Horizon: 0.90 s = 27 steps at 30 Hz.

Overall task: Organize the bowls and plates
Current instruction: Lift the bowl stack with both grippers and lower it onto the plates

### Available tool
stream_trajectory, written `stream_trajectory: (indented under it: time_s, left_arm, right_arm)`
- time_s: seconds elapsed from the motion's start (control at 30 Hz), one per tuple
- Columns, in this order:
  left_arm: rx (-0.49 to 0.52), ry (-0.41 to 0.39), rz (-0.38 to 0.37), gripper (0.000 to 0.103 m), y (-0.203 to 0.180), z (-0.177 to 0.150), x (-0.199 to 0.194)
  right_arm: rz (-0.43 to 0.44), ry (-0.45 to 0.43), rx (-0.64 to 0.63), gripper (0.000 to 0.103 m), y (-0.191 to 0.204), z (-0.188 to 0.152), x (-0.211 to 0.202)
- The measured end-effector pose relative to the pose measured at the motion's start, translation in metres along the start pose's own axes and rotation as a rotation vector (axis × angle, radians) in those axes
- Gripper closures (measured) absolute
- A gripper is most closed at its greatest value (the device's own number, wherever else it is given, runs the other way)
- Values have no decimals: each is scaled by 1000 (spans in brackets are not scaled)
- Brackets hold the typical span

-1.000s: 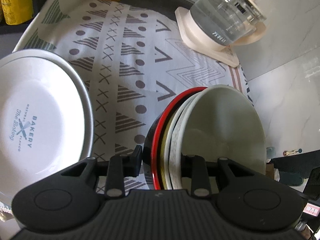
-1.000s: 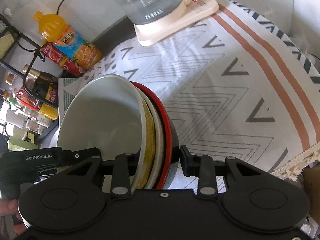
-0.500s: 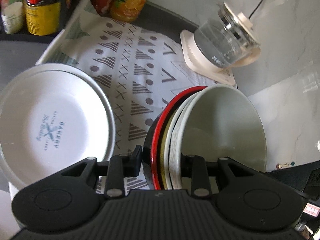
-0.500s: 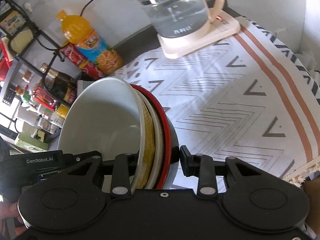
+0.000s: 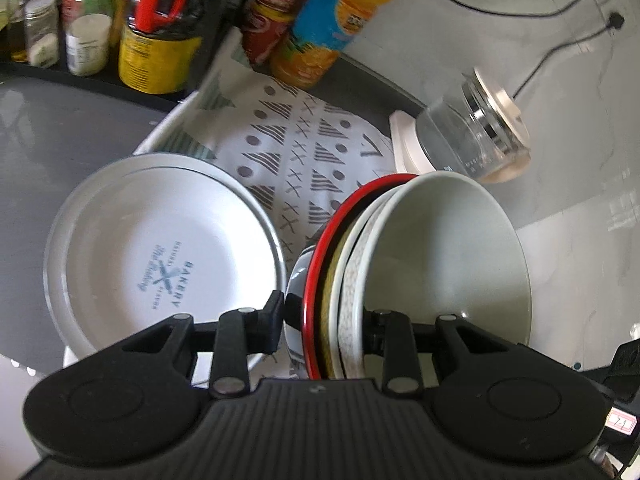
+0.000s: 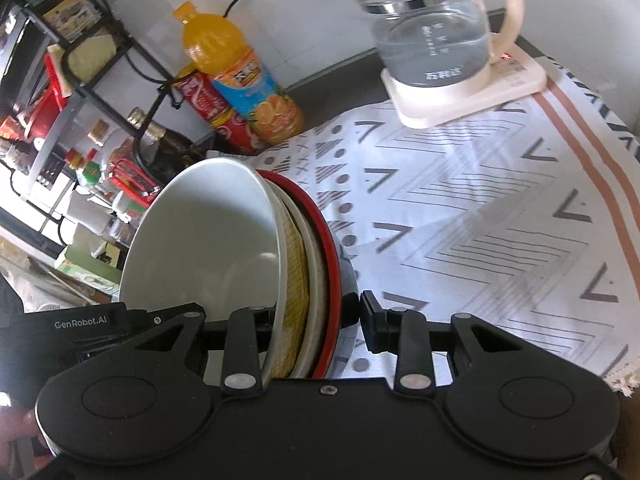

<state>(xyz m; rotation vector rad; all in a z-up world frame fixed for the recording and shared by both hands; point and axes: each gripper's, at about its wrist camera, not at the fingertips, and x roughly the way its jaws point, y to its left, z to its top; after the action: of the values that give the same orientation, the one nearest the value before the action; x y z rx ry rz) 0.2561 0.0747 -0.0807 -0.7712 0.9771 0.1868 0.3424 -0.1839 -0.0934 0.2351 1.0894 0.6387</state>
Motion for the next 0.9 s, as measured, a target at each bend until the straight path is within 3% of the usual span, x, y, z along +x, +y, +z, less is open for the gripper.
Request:
stream_trajectory:
  time_s: [0.5,0.9]
  left_arm:
    - [-106,-60,51,73,50,4,-31]
    - [-188,-71,96,73,87,7,-34]
  right_arm:
    - [68,61,-94,70,52,7,30]
    - [94,135,-133,70,78,3,62]
